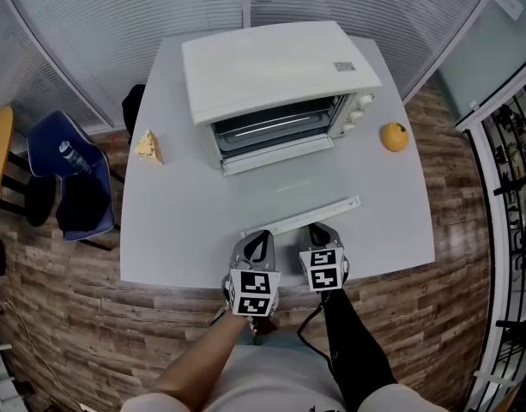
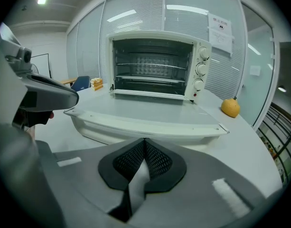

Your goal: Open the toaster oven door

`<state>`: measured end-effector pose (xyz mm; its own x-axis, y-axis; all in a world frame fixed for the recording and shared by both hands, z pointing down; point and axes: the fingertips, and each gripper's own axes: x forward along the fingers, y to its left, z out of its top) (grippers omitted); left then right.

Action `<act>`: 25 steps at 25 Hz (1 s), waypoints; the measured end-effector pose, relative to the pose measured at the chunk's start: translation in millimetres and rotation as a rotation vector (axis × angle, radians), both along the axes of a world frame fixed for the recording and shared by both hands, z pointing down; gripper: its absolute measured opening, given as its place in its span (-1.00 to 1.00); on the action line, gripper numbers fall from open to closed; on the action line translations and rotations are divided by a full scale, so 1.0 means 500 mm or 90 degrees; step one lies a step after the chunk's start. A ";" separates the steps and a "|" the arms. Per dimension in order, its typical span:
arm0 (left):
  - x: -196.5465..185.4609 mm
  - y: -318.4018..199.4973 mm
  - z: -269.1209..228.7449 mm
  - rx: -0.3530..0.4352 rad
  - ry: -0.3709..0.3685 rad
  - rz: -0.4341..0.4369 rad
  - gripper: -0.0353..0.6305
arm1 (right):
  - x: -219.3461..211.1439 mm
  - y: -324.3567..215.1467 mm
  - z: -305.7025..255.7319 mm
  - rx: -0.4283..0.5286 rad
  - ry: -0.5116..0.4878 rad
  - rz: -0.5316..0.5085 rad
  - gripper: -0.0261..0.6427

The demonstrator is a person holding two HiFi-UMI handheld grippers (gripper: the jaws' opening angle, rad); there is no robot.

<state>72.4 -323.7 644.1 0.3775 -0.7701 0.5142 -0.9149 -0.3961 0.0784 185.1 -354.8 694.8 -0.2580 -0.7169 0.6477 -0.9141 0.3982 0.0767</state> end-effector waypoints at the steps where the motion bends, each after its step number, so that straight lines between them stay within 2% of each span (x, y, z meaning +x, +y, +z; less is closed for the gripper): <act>1: 0.001 -0.002 -0.003 0.003 -0.001 0.002 -0.72 | 0.002 0.005 -0.004 0.003 -0.006 0.005 -0.92; 7: 0.002 -0.017 -0.032 0.024 -0.007 0.008 -0.72 | 0.014 0.021 -0.055 0.043 -0.037 0.030 -0.92; 13: -0.015 -0.034 -0.077 0.049 -0.015 0.002 -0.72 | 0.012 -0.011 -0.165 0.120 -0.054 0.026 -0.92; 25: -0.048 -0.100 -0.298 0.206 -0.025 -0.002 -0.72 | -0.002 -0.044 -0.455 0.312 -0.085 -0.004 -0.92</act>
<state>48.1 -373.8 495.4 0.3592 -0.8971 0.2572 -0.9160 -0.3916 -0.0867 184.2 -376.8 467.3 -0.3210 -0.9264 0.1968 -0.9264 0.3503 0.1379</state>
